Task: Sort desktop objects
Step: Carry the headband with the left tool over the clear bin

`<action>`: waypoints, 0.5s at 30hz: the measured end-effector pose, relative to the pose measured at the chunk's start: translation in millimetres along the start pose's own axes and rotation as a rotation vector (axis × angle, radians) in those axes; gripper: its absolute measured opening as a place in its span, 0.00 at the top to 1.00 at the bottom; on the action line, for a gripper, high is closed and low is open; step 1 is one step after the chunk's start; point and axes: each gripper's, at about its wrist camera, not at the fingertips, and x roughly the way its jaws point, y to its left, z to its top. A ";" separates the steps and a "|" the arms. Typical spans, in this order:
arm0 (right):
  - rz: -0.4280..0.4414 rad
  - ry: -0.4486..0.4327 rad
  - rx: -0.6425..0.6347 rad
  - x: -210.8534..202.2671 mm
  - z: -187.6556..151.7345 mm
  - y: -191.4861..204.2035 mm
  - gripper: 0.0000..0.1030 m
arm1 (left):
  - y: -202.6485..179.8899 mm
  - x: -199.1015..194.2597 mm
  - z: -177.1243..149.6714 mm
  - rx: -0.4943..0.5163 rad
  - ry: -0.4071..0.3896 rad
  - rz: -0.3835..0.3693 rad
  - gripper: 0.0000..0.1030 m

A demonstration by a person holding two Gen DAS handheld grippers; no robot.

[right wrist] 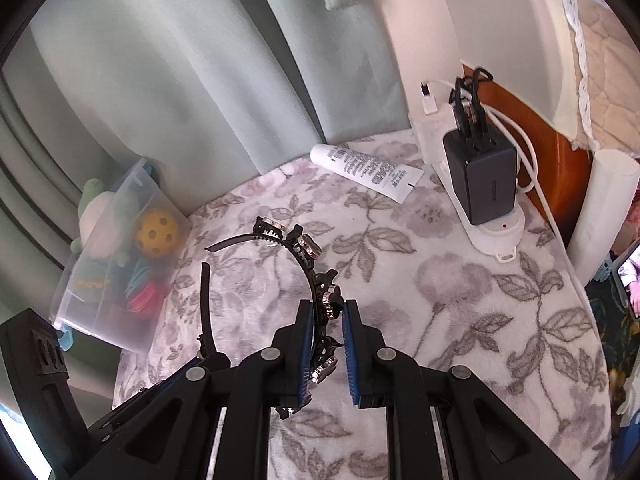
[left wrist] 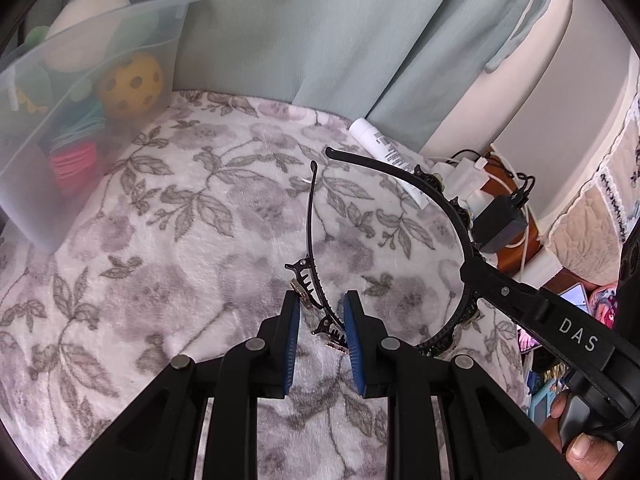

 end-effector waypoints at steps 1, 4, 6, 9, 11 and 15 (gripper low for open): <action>0.002 -0.006 -0.004 -3.0 -0.2 2.2 0.84 | 1.2 -3.2 -0.5 -0.002 -0.006 -0.003 0.78; 0.010 -0.023 -0.013 -11.8 -1.5 8.6 0.84 | 4.6 -14.9 -1.2 -0.005 -0.031 -0.008 0.79; 0.018 -0.034 -0.021 -17.7 -1.7 13.7 0.84 | 5.9 -22.2 -1.3 -0.005 -0.046 -0.007 0.79; 0.029 -0.049 -0.036 -25.3 -1.3 22.2 0.84 | 10.3 -33.2 -1.4 -0.012 -0.070 -0.012 0.79; 0.038 -0.059 -0.048 -30.1 -0.7 28.2 0.84 | 13.2 -40.2 -1.3 -0.017 -0.085 -0.016 0.79; 0.054 -0.078 -0.070 -39.1 -1.2 41.6 0.84 | 18.7 -54.3 0.2 -0.020 -0.118 -0.010 0.79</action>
